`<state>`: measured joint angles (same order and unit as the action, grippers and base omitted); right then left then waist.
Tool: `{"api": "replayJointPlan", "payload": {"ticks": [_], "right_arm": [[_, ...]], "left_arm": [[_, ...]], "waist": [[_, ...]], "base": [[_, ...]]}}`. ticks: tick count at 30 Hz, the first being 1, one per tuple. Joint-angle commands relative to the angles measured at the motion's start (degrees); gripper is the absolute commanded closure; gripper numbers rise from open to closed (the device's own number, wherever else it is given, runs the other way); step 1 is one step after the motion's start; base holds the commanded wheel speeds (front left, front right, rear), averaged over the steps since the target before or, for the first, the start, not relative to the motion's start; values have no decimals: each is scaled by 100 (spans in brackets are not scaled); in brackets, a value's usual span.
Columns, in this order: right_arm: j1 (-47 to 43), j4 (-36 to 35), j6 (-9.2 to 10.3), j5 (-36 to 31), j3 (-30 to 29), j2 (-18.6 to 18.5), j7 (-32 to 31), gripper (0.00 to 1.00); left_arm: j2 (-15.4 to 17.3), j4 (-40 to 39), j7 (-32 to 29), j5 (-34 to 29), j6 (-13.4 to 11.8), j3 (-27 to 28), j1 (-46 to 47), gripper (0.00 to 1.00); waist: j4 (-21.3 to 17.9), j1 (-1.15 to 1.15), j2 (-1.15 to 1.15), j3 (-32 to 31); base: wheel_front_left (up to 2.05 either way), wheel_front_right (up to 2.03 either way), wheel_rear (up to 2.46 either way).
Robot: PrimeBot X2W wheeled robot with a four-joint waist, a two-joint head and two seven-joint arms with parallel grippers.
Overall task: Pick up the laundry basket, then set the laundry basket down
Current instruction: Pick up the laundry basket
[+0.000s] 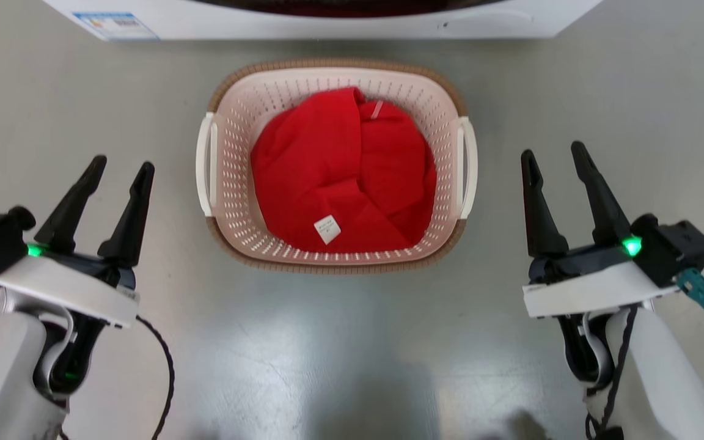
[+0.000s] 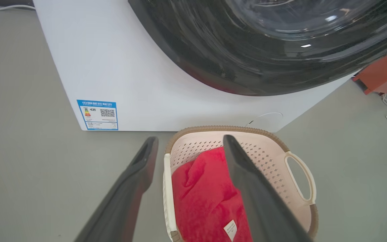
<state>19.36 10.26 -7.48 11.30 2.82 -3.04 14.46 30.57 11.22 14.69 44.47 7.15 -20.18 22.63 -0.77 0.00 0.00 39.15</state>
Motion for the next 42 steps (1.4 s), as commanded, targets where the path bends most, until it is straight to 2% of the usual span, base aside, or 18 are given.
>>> {"api": "replayJointPlan", "payload": {"ticks": [1, 9, 23, 42], "right_arm": [[48, -28, -1, 17, 152, 16, 54, 0], [439, 504, -1, 186, 80, 16, 54, 0], [1179, 1406, -1, 23, 250, 16, 54, 0], [1919, 2406, -1, 127, 420, 16, 54, 0]], "left_arm": [[251, -41, 30, 59, 34, 150, 213, 0], [287, 312, 30, 137, 34, -302, 780, 0], [330, 929, 30, 685, 34, -1199, 1705, 0], [378, 1626, 30, 1332, 34, -2265, 2527, 0]], "waist": [[10, 0, 0, 165], [55, 0, 0, 518], [105, 0, 0, 1116], [125, 0, 0, 1585]], "base": [[0, 0, 0], [0, 0, 0], [0, 0, 0], [0, 0, 0]]}}
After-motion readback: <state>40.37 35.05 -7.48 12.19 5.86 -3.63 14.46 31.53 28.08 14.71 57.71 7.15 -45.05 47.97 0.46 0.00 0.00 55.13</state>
